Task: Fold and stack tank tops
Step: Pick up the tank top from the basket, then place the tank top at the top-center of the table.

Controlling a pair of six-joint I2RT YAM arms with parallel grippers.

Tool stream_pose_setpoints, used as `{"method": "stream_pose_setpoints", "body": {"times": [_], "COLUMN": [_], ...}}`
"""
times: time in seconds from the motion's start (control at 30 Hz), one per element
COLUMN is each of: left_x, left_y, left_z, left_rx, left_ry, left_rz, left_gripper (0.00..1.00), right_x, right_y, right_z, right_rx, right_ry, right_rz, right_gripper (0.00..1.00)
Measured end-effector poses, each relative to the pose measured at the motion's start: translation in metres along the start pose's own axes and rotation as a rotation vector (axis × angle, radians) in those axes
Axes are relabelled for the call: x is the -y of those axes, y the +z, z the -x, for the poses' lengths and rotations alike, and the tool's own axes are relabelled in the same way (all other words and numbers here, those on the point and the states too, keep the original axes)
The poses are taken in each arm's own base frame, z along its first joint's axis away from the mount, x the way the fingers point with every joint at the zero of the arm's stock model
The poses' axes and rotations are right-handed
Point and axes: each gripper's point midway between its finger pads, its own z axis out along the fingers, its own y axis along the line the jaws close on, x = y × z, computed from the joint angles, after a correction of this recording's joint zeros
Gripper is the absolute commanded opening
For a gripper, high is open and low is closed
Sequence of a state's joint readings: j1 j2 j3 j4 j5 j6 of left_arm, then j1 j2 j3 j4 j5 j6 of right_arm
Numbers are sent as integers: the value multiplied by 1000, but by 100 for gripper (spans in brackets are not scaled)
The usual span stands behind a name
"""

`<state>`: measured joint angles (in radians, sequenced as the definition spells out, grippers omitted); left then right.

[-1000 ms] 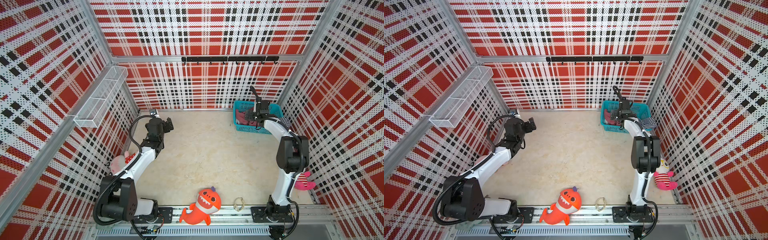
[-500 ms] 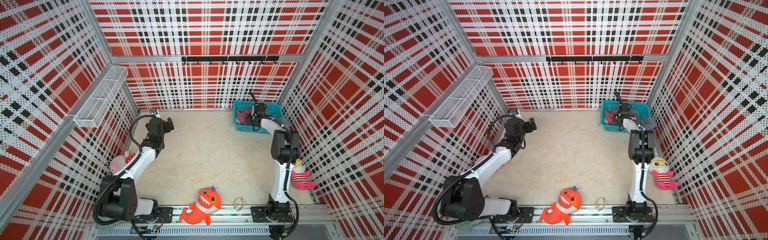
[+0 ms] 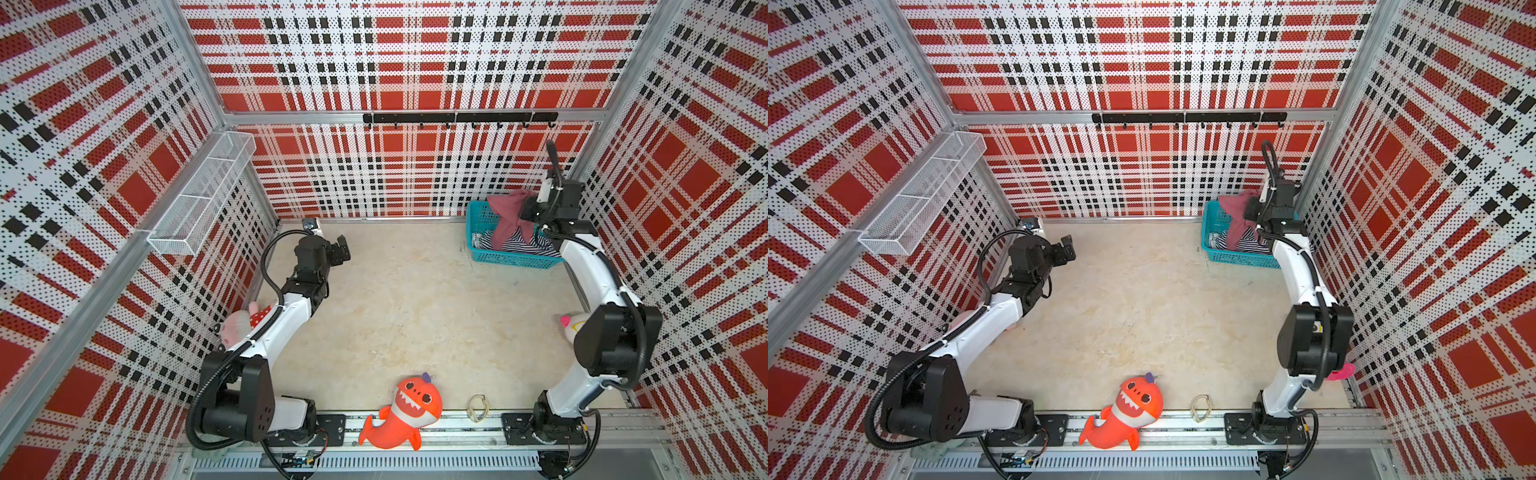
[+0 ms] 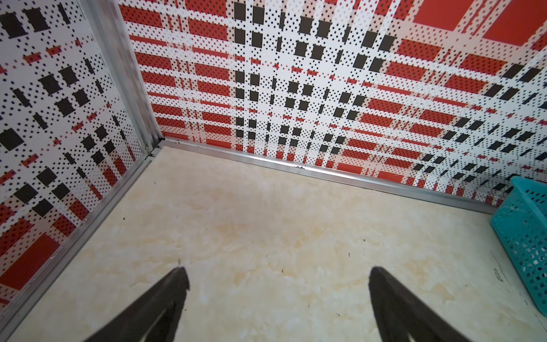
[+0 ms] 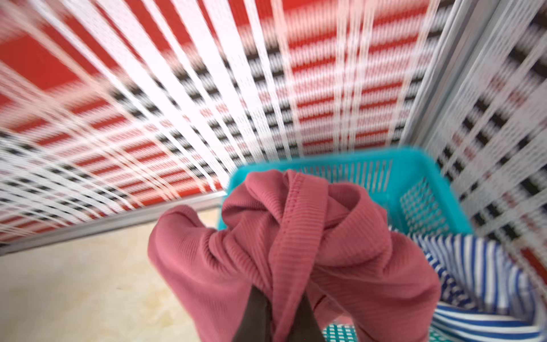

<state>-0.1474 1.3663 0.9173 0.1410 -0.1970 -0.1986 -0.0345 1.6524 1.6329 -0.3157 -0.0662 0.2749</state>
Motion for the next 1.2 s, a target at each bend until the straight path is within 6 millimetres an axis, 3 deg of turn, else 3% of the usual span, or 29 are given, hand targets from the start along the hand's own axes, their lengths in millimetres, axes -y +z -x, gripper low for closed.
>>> {"method": "stream_pose_setpoints", "body": {"times": [0.07, 0.13, 0.23, 0.4, 0.53, 0.67, 0.8, 0.87, 0.93, 1.0, 1.07, 1.1, 1.13, 1.17, 1.2], "left_x": [6, 12, 19, 21, 12, 0, -10, -12, -13, -12, -12, -11, -10, -9, -8], "left_y": [-1, -6, -18, -32, -30, -21, -5, 2, 8, 11, 12, 12, 12, 13, 13], "left_z": [2, 7, 18, 40, 42, 40, 33, 26, 18, 11, 6, 5, 4, 5, 5], "left_rx": [4, 25, 72, 140, 138, 112, 58, 23, -12, -40, -63, -72, -77, -81, -86], "left_ry": [-4, -15, -31, -53, -75, -119, -152, -159, -162, -162, -160, -157, -154, -151, -148], "left_rz": [-36, -76, -124, -158, -145, -128, -115, -114, -111, -110, -109, -108, -108, -109, -110], "left_gripper": [98, 98, 98, 99, 99, 97, 96, 97, 98, 99, 99, 99, 98, 98, 98], "right_x": [-21, -48, -104, -193, -226, -241, -246, -243, -241, -235, -228, -221, -217, -210, -202], "right_y": [-31, -57, -90, -131, -128, -94, -43, -23, -6, 4, 7, 8, 6, 4, -1], "right_z": [26, 38, 37, -1, -64, -144, -220, -244, -253, -249, -237, -230, -225, -220, -216], "right_rx": [69, 111, 133, 83, -42, -214, -381, -432, -453, -438, -407, -388, -378, -365, -354], "right_ry": [-21, -57, -120, -178, -156, -97, -29, -19, -14, -6, 1, 5, 3, 9, 12], "right_rz": [56, 113, 235, 475, 564, 585, 554, 519, 481, 444, 420, 399, 392, 375, 355], "right_gripper": [0, 0, 0, 0, 0, 0, 0, 18, 33, 44, 50, 62, 67, 80, 81]}}
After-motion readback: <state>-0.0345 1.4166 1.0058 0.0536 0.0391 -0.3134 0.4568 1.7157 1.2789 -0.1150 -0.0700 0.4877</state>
